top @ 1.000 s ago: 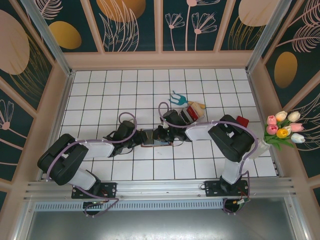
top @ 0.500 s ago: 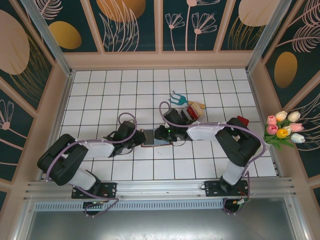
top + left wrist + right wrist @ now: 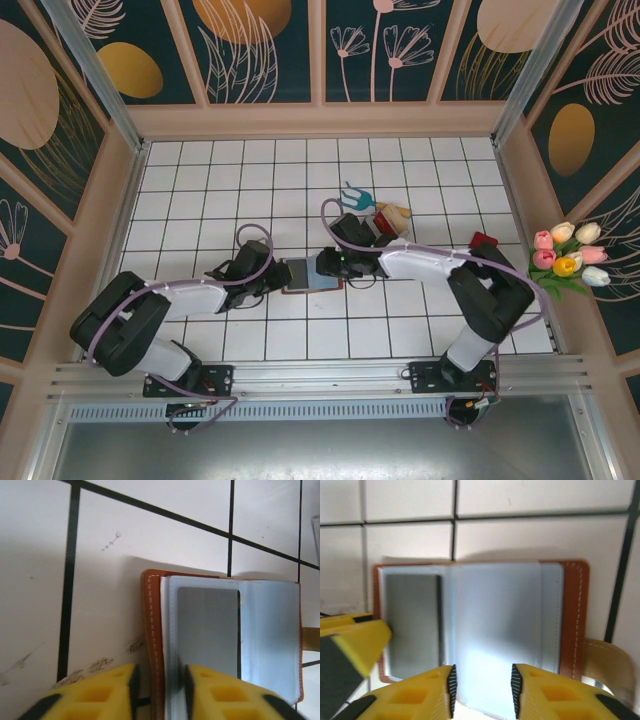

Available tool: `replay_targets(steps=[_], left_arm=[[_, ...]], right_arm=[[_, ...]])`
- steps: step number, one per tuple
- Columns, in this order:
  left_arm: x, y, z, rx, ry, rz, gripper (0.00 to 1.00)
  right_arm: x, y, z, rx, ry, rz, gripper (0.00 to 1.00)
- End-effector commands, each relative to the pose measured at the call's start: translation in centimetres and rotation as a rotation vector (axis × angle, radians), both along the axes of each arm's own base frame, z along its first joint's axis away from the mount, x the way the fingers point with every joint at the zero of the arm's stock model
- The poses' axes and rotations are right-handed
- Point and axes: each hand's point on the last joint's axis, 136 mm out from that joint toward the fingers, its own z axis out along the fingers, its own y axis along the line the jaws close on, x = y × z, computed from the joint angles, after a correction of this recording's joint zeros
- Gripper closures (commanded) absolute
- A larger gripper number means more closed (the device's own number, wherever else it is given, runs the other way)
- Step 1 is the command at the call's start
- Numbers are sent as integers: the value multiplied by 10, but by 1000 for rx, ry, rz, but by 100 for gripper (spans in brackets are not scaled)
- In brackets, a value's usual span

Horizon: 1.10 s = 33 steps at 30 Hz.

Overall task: Put the credit cards into the card holder
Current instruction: Insert the credit card into the card slot, then pick up the credit card from the storage box.

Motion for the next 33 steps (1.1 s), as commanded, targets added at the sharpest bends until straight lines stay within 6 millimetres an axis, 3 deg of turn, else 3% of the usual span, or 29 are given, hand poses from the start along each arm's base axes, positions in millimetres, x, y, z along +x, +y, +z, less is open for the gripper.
replay_targets(steps=[1,4,7,11,17,23,26,30,33], left_arm=[[8,5,24,48,-51,8,59],[15,9,42,60,-93,32,50],[23,3,60,48,-133,18,47],[33,-17,77,-1,-156,-34,42],[40,-50,82,-124,-131,-110,40],[41,-64,78,-166,-100,-146,38],[41,-67,73,-168,-83,-155,38],[42,-70,72,-177,-77,-156,38],[41,-73,71,-183,-71,-166,38]], right_arm=[[33,-35,56,-119,-205,-46,57],[53,-79,68,-242,-267,-96,53],[70,-112,74,-335,-300,-118,47],[84,-128,70,-407,-288,-96,46],[101,-157,58,-551,-254,-161,47],[109,-160,42,-592,-216,-123,54],[108,-148,40,-565,-206,-87,55],[102,-117,42,-484,-227,-9,54],[99,-110,31,-522,-215,21,56]])
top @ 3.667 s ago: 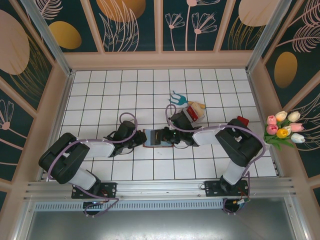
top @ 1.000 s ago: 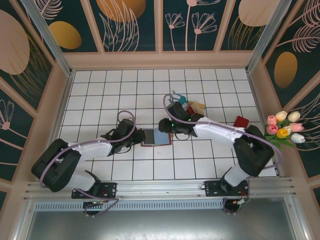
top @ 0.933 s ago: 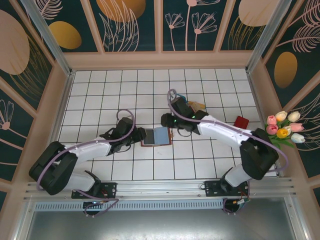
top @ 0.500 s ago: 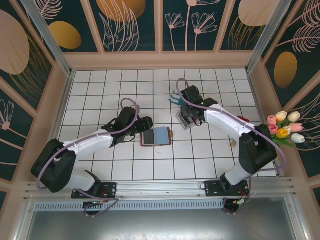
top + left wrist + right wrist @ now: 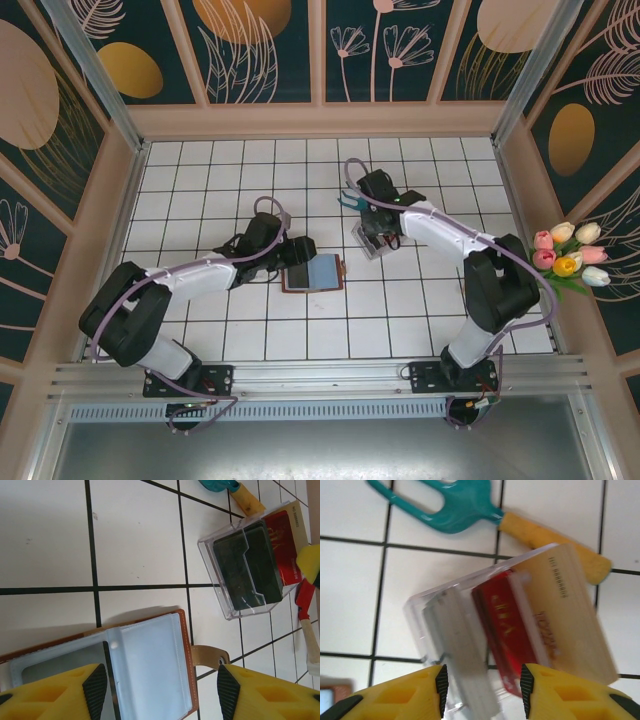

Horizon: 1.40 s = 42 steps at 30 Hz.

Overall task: Put the credit cards into the card holder
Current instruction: Pick up the credit card from the storage box.

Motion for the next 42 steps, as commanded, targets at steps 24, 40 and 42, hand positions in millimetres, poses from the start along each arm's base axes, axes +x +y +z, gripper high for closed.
replay_targets(steps=[24,40,42], left_arm=[[5,-15,4,-26,9,-33,36],[6,-16,1,-14,15,-40,36],[5,-16,0,-13,17,-41,36]], right_arm=[[6,-6,-35,-365,-16,31,55],[9,-6,-11,-345,-67,18,63],[8,-7,-9,-346,-71,17,63]])
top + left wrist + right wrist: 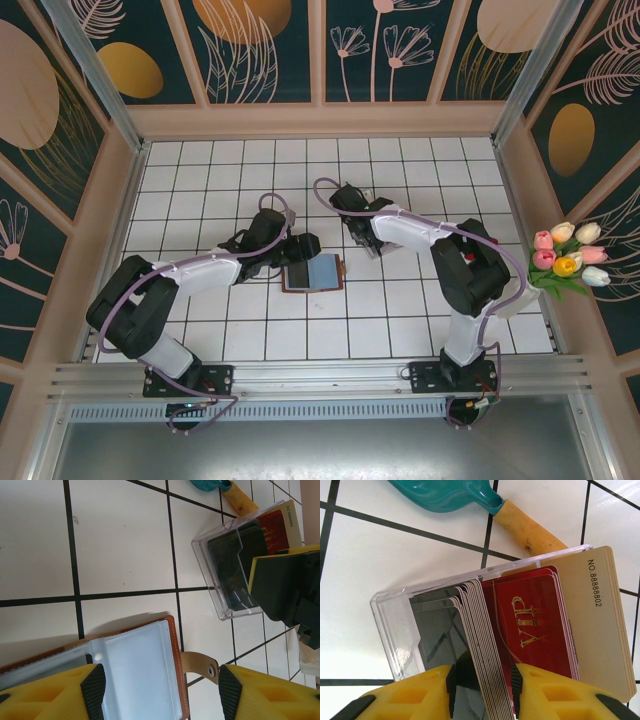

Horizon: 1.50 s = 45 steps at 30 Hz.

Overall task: Put the credit cards into the card holder
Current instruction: Pick up the credit card from the storage box.

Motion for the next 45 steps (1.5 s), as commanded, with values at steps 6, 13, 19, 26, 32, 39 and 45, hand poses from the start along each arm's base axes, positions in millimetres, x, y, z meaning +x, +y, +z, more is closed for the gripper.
replay_targets(steps=[6,13,19,26,32,39,45], left_arm=[[-1,-6,0,5,5,-23,36],[-1,-5,-1,8,6,-25,36],[-2,-5,-2,9,8,-24,36],[-2,-5,-1,8,6,-25,36],[-2,-5,-1,9,5,-28,36],[-3,-3,-1,11,6,-21,36],[-1,-4,2,9,2,-21,36]], right_arm=[[2,-5,26,-14,-46,-5,69],[3,-6,28,-21,-52,-10,71],[3,-8,34,-25,-63,-12,78],[3,-9,40,-24,-67,-14,78],[1,-6,44,-6,-66,-11,79],[-5,5,51,64,-46,-1,89],[-13,16,60,135,-38,-18,89]])
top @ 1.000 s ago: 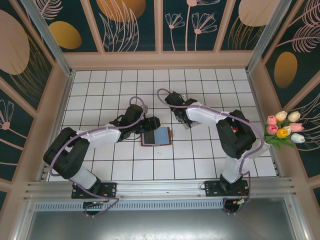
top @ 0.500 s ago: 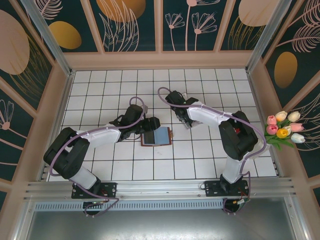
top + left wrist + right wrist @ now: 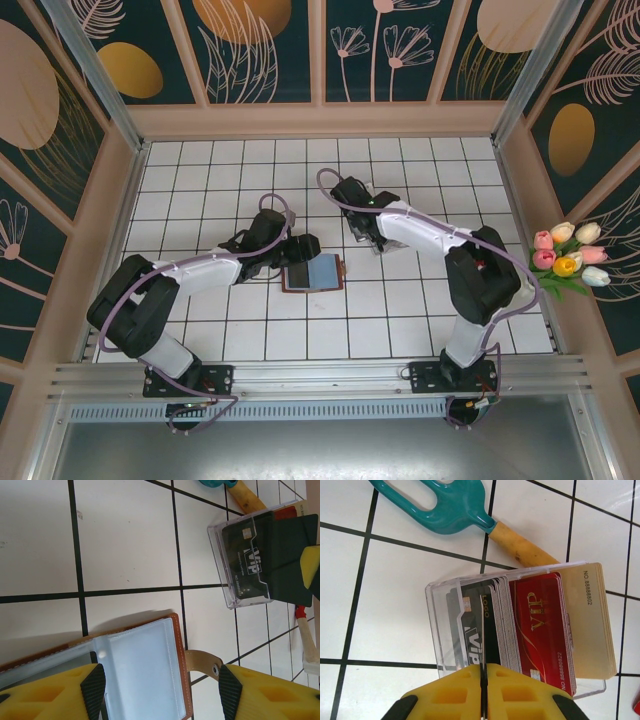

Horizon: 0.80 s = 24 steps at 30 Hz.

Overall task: Put the credit cards into the card holder
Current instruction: Pick up the credit card from the storage box, then pass the credit card.

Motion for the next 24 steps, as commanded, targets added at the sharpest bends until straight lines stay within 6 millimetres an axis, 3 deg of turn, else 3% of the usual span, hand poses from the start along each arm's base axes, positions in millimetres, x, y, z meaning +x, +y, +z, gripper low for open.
replay_targets(steps=[1,6,11,17,21,24], left_arm=[[0,-5,6,-2,-12,-19,36],[3,-4,17,-12,-40,-2,36],[5,-5,49,-83,-90,-25,37],[4,4,113,-415,-159,-98,31],[-4,-7,145,-555,-189,-173,31],[-12,-12,168,-670,-218,-229,36]], right_arm=[[-8,9,29,75,-22,-23,90],[-15,27,55,209,-49,-15,94],[-26,57,95,537,-92,40,97],[-54,85,146,1146,-27,200,98],[-72,99,167,1319,19,292,98],[-81,106,178,1391,42,346,98]])
